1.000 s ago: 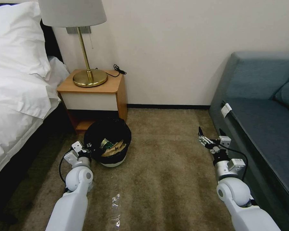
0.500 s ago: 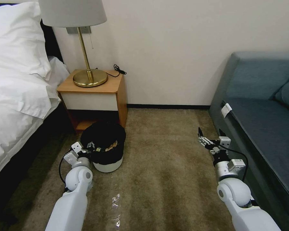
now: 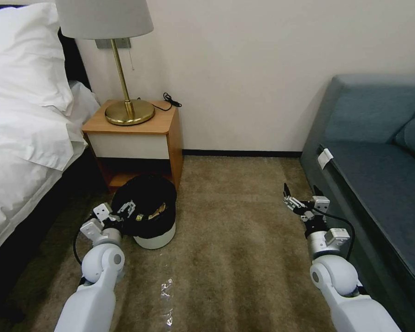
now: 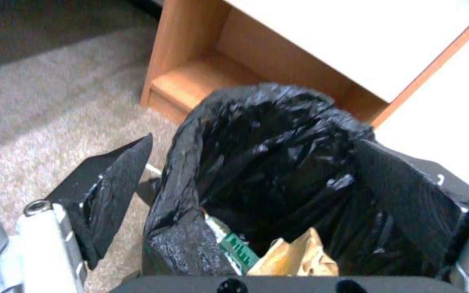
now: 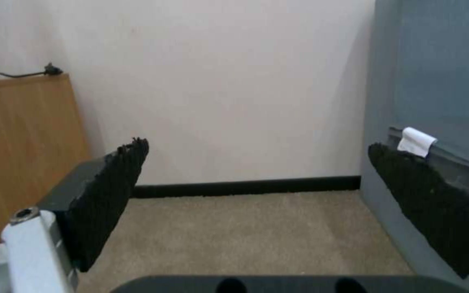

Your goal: Pick up the trash bin, then pick up the garbage on the floor and place it into the trash bin.

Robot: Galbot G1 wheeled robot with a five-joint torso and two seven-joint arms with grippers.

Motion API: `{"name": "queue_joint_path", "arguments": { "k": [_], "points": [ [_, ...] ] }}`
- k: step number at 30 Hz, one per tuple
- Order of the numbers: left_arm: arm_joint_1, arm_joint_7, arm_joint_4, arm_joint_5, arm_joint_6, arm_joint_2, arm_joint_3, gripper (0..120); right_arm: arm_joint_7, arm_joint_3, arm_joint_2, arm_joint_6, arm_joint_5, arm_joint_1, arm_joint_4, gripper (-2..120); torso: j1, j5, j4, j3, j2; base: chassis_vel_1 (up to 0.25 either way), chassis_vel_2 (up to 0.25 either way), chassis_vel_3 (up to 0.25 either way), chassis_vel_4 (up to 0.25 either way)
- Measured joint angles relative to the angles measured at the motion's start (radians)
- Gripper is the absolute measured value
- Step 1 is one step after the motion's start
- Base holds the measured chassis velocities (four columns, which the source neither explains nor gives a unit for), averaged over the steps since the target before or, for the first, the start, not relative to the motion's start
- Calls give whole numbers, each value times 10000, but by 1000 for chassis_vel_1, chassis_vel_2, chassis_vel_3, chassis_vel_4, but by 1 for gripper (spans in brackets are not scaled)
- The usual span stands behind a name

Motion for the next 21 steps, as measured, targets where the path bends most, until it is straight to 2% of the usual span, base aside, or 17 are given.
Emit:
{"name": "queue_joint_path", "arguments": {
  "k": [4,5,6,8,9,11,12,14,15,17,18,19,20,21],
  "points": [
    [372,-153,-854,416,243,58,-42,100,-39,-17,50,38,-60,-29,-13,100,0,0,0,0,0,0,0,0,0],
    [547,-125,-1174,984,402,106,-68,100,-52,0,61,44,-70,-50,-3,100,0,0,0,0,0,0,0,0,0],
    [547,-125,-1174,984,402,106,-68,100,-52,0,61,44,-70,-50,-3,100,0,0,0,0,0,0,0,0,0],
    [677,152,-1319,1734,466,179,-149,100,-72,55,92,59,-74,-68,33,100,0,0,0,0,0,0,0,0,0],
    [677,152,-1319,1734,466,179,-149,100,-72,55,92,59,-74,-68,33,100,0,0,0,0,0,0,0,0,0],
    [794,735,-1342,2422,473,314,-270,100,-96,135,152,87,-89,-89,40,100,0,-2,0,-1,0,0,0,0,0],
    [794,735,-1342,2422,473,314,-270,100,-96,135,152,87,-89,-89,40,100,0,-2,0,-1,0,0,0,0,0],
    [893,1471,-1343,2932,451,463,-424,100,-117,206,215,154,-151,-123,22,100,0,-1,0,-1,0,0,0,0,0],
    [893,1471,-1343,2932,451,463,-424,100,-117,206,215,154,-151,-123,22,100,0,-1,0,-1,0,0,0,0,0],
    [1069,3276,-1358,4011,177,661,-791,99,-198,381,338,331,-488,-222,-144,100,1,0,0,0,0,0,0,0,0],
    [1069,3276,-1358,4011,177,661,-791,99,-198,381,338,331,-488,-222,-144,100,1,0,0,0,0,0,0,0,0],
    [1150,3875,-1425,4315,111,719,-887,99,-223,427,373,373,-567,-269,-179,100,1,-2,0,0,0,0,0,0,0],
    [1150,3875,-1425,4315,111,719,-887,99,-223,427,373,373,-567,-269,-179,100,1,-2,0,0,0,0,0,0,0],
    [1180,4274,-1462,4526,-60,756,-937,99,-228,455,429,387,-596,-310,-183,100,0,0,0,0,0,0,0,0,0]
  ]
}}
